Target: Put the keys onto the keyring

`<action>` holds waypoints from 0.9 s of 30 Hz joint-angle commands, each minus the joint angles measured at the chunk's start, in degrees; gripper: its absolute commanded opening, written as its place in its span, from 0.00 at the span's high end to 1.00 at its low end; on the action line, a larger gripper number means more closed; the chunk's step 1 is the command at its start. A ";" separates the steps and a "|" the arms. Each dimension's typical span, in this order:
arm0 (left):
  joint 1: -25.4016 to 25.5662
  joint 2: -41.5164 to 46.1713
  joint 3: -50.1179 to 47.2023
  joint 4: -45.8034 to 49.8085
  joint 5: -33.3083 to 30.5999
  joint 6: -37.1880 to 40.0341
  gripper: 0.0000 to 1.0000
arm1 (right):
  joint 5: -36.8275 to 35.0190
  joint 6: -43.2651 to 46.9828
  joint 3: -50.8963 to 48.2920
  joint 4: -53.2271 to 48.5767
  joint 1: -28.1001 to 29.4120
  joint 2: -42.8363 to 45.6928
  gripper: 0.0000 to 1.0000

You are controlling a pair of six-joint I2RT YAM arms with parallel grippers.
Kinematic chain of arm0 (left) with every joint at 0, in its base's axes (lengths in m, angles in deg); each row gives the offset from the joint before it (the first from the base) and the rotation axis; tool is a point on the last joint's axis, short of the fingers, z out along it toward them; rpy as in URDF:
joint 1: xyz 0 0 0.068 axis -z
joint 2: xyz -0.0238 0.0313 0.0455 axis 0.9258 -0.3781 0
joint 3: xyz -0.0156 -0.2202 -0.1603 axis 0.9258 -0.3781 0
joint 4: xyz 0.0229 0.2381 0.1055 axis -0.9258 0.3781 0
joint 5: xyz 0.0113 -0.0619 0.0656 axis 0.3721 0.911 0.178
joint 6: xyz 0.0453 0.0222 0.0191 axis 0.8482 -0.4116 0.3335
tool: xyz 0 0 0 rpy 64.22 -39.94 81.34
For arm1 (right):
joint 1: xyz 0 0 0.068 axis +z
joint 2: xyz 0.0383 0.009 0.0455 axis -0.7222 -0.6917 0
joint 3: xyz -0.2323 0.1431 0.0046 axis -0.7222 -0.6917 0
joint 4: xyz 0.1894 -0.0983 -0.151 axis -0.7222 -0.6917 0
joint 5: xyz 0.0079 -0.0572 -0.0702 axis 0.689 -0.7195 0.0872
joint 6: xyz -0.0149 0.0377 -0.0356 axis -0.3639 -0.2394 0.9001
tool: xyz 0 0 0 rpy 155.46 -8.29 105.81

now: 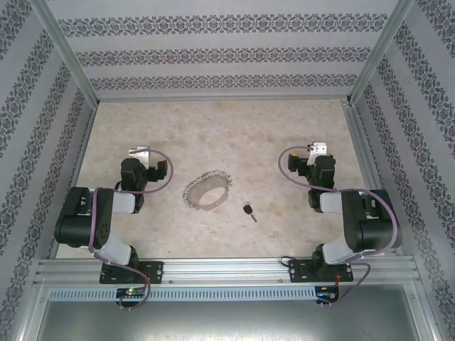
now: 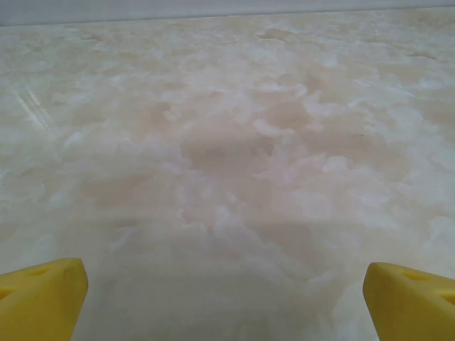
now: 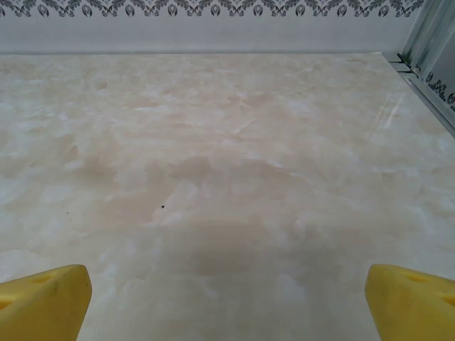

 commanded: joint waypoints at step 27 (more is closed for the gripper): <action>-0.72 -0.20 1.42 0.90 0.76 -0.43 0.00 | 5.46 -1.04 0.15 1.89 -1.68 0.14 0.02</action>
